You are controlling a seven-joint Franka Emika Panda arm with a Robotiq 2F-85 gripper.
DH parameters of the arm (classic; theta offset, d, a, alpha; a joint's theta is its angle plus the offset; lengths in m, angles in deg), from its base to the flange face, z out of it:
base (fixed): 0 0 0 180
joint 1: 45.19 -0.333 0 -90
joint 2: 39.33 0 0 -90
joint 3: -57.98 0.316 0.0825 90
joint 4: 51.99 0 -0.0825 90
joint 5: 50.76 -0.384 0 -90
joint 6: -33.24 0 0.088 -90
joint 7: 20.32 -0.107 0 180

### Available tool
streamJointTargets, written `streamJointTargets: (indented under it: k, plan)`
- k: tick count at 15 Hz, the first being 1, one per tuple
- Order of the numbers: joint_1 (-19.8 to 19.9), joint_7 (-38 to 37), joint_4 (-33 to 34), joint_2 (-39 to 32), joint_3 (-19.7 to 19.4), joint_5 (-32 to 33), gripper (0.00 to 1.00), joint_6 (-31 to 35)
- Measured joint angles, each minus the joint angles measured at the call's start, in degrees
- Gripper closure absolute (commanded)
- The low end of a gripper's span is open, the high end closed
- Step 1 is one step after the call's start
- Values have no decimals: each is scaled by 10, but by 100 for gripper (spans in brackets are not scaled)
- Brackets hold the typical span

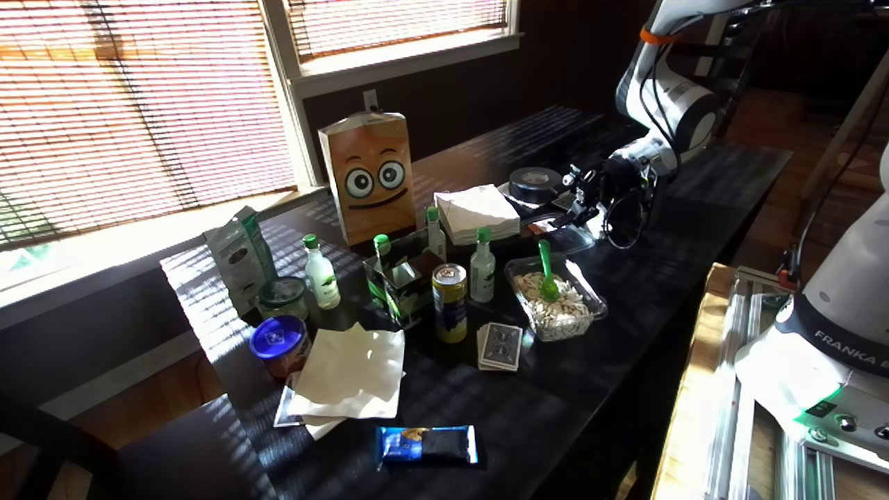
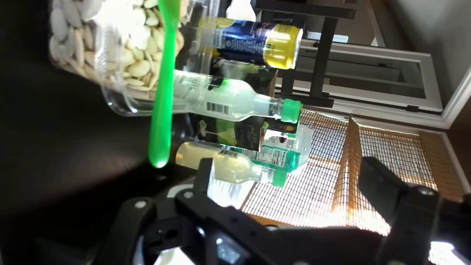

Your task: Scoop up some seeds out of the lunch box and put them on the lid

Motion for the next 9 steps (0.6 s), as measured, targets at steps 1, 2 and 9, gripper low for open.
streamJointTargets:
  k: [1,2,9]
  plan:
    - [3,8,10,-12,0,-1,0,2]
    - [8,15,18,-20,0,-1,0,2]
    - [16,19,45,-44,4,7,0,2]
